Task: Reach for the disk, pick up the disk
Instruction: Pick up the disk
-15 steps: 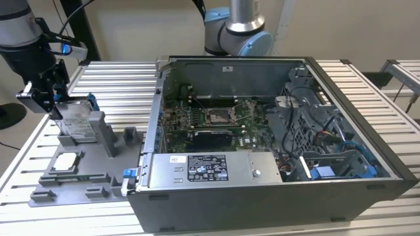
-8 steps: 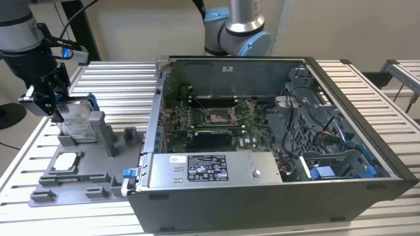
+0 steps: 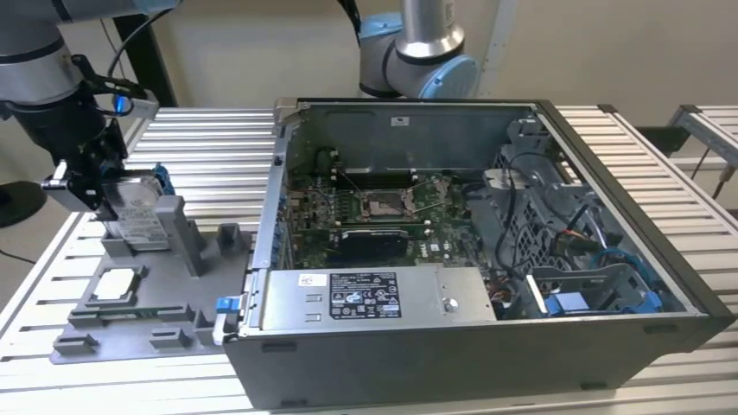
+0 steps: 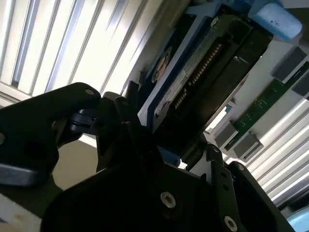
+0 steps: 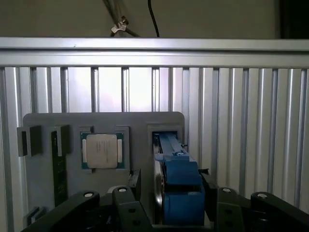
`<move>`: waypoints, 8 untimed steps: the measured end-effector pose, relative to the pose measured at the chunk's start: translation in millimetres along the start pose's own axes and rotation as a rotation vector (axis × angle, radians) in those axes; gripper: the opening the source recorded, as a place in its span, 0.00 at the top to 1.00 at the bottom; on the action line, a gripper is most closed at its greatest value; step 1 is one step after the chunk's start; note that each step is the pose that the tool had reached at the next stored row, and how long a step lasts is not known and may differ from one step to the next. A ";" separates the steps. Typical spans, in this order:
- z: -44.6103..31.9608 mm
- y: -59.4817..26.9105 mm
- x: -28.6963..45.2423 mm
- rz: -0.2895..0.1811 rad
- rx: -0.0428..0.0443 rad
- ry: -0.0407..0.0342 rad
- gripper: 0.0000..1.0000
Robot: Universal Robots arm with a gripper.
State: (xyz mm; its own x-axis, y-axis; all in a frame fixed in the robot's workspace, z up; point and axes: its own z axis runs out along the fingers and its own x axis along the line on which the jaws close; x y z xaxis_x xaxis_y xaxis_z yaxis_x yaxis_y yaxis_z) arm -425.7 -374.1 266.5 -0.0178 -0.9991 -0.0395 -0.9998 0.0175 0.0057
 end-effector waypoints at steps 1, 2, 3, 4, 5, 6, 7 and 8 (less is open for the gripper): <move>0.3 0.0 -0.1 0.000 -0.0001 -0.0025 0.00; 0.5 0.0 -0.1 0.000 -0.0002 -0.0034 0.00; 0.5 0.0 0.0 0.000 -0.0001 -0.0036 0.00; 0.6 -0.1 0.0 0.000 -0.0001 -0.0036 0.00; 0.7 -0.1 0.1 0.000 -0.0001 -0.0037 0.00; 0.7 0.0 0.1 0.000 -0.0001 -0.0037 0.00; 0.7 0.0 0.1 0.000 -0.0002 -0.0036 0.00; 0.7 0.0 0.1 0.000 -0.0001 -0.0037 0.00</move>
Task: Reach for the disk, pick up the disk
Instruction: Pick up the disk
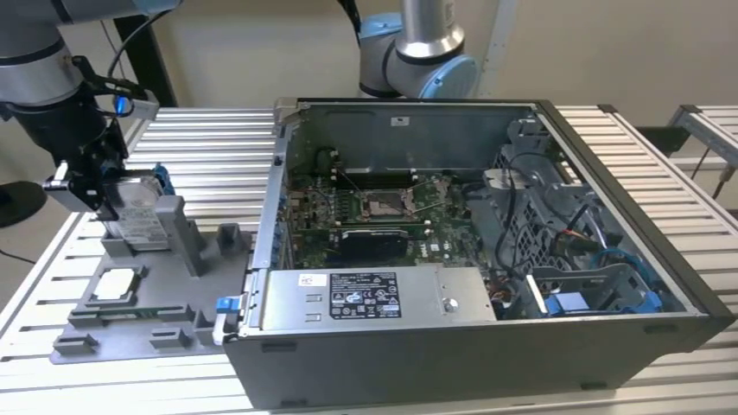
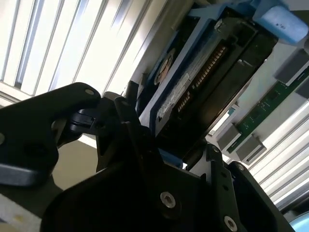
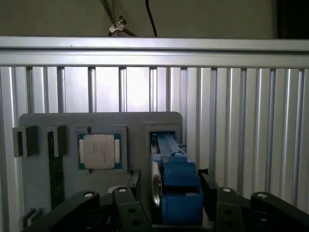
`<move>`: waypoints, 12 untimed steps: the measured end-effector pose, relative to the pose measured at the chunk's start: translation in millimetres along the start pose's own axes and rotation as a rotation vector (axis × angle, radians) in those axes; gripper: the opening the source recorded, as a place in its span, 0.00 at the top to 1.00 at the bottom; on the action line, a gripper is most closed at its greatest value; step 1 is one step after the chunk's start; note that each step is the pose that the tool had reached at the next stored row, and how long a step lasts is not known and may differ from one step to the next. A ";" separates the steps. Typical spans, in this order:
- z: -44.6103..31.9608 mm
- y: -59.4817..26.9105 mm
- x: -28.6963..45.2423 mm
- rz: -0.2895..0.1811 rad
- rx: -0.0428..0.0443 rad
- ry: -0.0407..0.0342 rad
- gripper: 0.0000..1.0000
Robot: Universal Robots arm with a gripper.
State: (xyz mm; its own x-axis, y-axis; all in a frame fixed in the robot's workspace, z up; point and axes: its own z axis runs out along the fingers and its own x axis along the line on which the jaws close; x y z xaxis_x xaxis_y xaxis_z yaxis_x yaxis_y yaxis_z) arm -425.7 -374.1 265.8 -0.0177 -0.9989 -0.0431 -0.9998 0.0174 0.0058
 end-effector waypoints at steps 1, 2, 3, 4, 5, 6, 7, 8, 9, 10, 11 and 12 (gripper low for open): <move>0.1 0.0 -0.1 0.000 0.0001 -0.0001 0.00; 0.3 -0.1 -0.3 0.000 0.0005 -0.0003 0.00; 0.2 -0.1 -0.5 0.000 0.0003 -0.0002 0.00; 0.1 0.0 -0.7 0.000 0.0002 -0.0001 0.00; 0.0 0.0 -0.8 0.000 0.0000 0.0000 0.00; 0.0 0.0 -0.8 0.000 0.0000 -0.0001 0.00; 0.0 0.0 -0.9 0.000 0.0000 -0.0001 0.00; 0.1 0.0 -1.0 0.000 0.0001 -0.0002 0.00; 0.1 0.0 -1.2 0.000 0.0002 -0.0002 0.00; 0.2 0.0 -1.6 0.000 0.0002 -0.0002 0.00; 0.2 0.0 -1.7 0.000 0.0002 -0.0002 0.00; 0.2 0.0 -1.8 0.000 0.0001 -0.0001 0.00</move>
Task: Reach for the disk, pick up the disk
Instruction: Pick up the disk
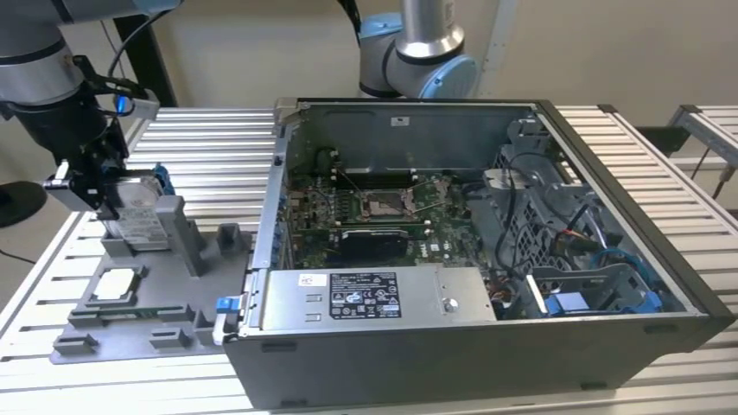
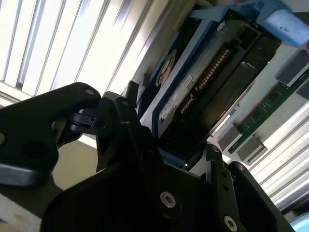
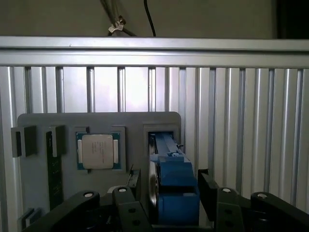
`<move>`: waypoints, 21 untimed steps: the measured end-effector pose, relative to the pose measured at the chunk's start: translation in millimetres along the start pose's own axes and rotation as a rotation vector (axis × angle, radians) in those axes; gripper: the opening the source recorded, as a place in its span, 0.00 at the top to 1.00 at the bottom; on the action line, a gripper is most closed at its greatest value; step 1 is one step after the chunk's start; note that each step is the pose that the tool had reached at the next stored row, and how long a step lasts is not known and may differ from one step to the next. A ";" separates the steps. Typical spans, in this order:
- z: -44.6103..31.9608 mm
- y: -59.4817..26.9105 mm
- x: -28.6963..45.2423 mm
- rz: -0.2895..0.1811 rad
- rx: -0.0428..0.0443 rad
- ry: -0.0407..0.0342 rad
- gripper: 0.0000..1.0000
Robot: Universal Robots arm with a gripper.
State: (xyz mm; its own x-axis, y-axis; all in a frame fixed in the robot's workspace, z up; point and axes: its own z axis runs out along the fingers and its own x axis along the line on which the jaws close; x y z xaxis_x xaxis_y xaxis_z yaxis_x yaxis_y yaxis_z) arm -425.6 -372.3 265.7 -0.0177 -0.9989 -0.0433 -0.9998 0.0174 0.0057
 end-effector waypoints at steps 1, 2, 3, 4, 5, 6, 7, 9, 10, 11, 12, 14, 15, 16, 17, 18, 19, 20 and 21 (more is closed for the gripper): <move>0.0 0.0 0.0 0.000 -0.0001 0.0000 0.00; 0.0 0.0 0.0 0.000 -0.0001 0.0000 0.00; 0.0 0.0 -0.1 0.000 -0.0001 0.0000 0.00; 0.0 0.0 -0.2 0.000 -0.0001 0.0000 0.00; 0.0 0.0 -0.2 0.000 -0.0001 0.0000 0.00; 0.0 0.0 -0.2 0.000 -0.0001 0.0000 0.00; 0.0 0.0 -0.3 0.000 -0.0001 0.0000 0.00; 0.0 0.0 -0.3 0.000 -0.0001 0.0000 1.00; 0.0 0.0 -0.4 0.000 -0.0001 0.0000 1.00; 0.0 0.0 -0.4 0.000 0.0000 0.0000 1.00; 0.0 0.0 -0.5 0.000 0.0000 0.0000 1.00; 0.0 0.0 -0.5 0.000 -0.0001 0.0000 1.00; 0.0 0.0 -0.6 0.000 -0.0001 0.0000 1.00; 0.0 0.0 -0.6 0.000 -0.0001 0.0002 1.00; 0.0 0.0 -0.6 0.000 -0.0001 0.0000 1.00; 0.0 0.0 -0.7 0.000 0.0000 -0.0002 1.00; 0.0 0.0 -0.7 0.000 -0.0001 -0.0001 1.00; 0.0 0.0 -0.7 0.000 -0.0001 -0.0001 1.00; 0.0 0.0 -0.8 0.000 -0.0001 0.0000 1.00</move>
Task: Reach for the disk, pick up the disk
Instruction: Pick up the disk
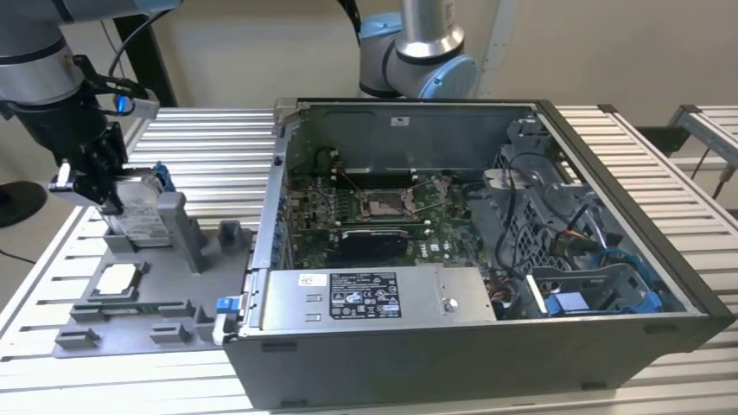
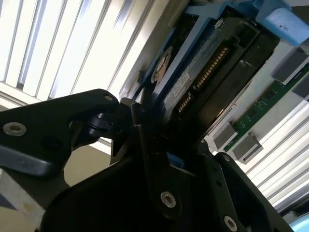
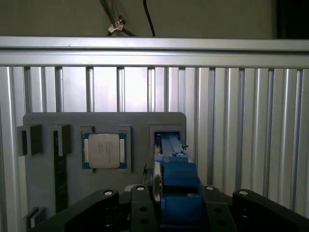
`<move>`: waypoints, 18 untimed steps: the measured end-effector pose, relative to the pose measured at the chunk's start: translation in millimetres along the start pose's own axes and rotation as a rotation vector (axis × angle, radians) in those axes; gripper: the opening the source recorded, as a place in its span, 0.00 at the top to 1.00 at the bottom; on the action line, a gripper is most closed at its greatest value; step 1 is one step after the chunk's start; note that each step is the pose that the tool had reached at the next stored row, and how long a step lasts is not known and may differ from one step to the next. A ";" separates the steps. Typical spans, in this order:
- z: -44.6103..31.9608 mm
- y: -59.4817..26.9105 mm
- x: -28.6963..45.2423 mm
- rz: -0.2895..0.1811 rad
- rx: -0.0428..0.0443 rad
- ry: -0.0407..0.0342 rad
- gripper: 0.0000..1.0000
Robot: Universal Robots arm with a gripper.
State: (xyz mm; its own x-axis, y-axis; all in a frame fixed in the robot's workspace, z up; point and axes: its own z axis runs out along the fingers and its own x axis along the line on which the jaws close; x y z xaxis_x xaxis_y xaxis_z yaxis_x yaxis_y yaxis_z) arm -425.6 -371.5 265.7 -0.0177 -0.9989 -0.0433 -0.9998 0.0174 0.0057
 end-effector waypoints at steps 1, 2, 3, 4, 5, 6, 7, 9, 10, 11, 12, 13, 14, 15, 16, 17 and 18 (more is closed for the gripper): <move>0.0 0.0 0.0 0.000 0.0000 0.0000 1.00; 0.0 0.0 -0.1 0.000 0.0000 0.0000 1.00; 0.0 0.0 -0.1 0.000 0.0000 0.0000 1.00; 0.0 0.0 -0.1 0.000 0.0000 0.0000 1.00; 0.0 0.0 -0.2 0.000 0.0000 0.0000 1.00; 0.0 0.0 -0.2 0.000 0.0000 0.0000 1.00; 0.0 0.0 -0.2 0.000 0.0000 0.0000 1.00; 0.0 0.0 -0.3 0.000 0.0000 0.0000 1.00; 0.0 0.0 -0.4 0.000 0.0000 0.0000 1.00; 0.0 0.0 -0.4 0.000 0.0000 0.0000 1.00; 0.0 0.0 -0.4 0.000 0.0000 0.0000 1.00; 0.0 0.0 -0.5 0.000 0.0001 0.0000 1.00; 0.0 0.0 -0.5 0.000 0.0000 0.0000 1.00; 0.0 0.0 -0.7 0.000 0.0000 0.0000 1.00; 0.0 0.0 -0.7 0.000 0.0000 0.0000 1.00; 0.0 0.0 -0.7 0.000 0.0000 0.0000 1.00; 0.0 0.0 -0.8 0.000 0.0000 0.0000 1.00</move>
State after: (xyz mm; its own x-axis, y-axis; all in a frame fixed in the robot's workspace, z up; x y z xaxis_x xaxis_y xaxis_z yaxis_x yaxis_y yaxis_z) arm -425.6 -370.8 265.7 -0.0177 -0.9989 -0.0433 -0.9998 0.0174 0.0057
